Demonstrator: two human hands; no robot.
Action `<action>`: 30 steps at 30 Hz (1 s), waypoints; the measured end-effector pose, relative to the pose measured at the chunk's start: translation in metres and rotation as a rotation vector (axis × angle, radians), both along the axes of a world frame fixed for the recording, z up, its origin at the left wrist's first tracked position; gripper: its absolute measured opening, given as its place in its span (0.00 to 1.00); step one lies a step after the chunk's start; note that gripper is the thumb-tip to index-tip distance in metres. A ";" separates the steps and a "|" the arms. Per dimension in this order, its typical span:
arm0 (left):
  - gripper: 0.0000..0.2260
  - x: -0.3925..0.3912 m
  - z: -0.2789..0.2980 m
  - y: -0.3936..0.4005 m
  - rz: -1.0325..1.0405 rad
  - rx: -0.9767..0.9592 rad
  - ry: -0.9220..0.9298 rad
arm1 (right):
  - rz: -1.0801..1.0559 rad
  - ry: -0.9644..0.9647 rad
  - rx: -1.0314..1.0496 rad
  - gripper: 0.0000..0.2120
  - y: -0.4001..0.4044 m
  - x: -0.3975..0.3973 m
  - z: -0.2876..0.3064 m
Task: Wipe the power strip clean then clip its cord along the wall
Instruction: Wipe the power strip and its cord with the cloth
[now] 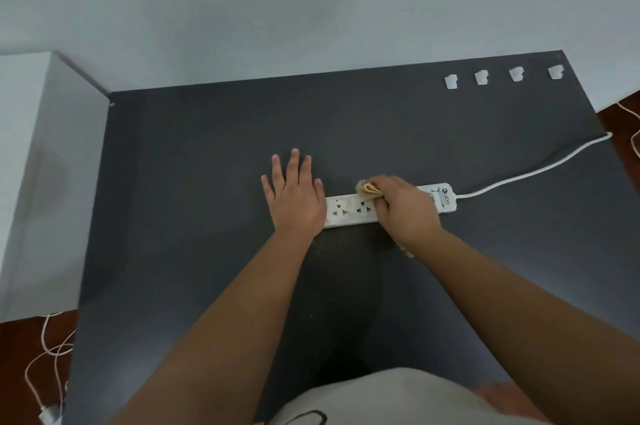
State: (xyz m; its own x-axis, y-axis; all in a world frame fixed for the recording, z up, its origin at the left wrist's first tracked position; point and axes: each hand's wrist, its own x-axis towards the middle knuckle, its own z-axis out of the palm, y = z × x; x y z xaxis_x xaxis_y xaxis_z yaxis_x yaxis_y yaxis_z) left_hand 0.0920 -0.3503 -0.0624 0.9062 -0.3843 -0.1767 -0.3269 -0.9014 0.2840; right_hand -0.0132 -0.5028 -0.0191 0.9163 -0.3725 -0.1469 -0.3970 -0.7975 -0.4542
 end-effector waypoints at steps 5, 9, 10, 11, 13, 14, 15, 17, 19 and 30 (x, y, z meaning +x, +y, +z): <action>0.23 0.001 -0.001 -0.001 0.006 -0.012 0.000 | 0.256 0.116 -0.003 0.14 0.025 -0.003 -0.003; 0.22 0.001 0.001 0.000 -0.017 -0.041 0.005 | 0.130 0.025 0.052 0.13 0.003 -0.013 0.009; 0.21 0.002 0.003 0.000 -0.034 -0.064 0.010 | 0.035 -0.009 0.042 0.13 -0.009 -0.014 0.010; 0.20 0.002 0.005 -0.001 -0.061 -0.103 0.021 | -0.035 -0.021 0.021 0.13 -0.020 -0.015 0.009; 0.17 0.001 0.013 -0.005 -0.161 -0.216 0.061 | -0.073 0.016 -0.028 0.12 -0.031 -0.016 0.006; 0.16 0.000 0.019 -0.007 -0.233 -0.266 0.101 | -0.061 0.042 -0.043 0.12 -0.031 -0.016 0.003; 0.15 -0.002 0.024 -0.009 -0.311 -0.288 0.154 | -0.055 0.057 -0.046 0.12 -0.029 -0.016 0.000; 0.16 -0.009 0.030 -0.008 -0.438 -0.245 0.225 | -0.072 0.046 -0.041 0.12 -0.025 -0.016 -0.004; 0.19 -0.015 0.030 -0.003 -0.474 -0.188 0.236 | -0.096 0.035 -0.037 0.12 -0.024 -0.016 -0.006; 0.25 -0.007 0.031 0.031 -0.294 -0.135 0.254 | -0.108 0.004 -0.061 0.12 -0.012 -0.018 -0.013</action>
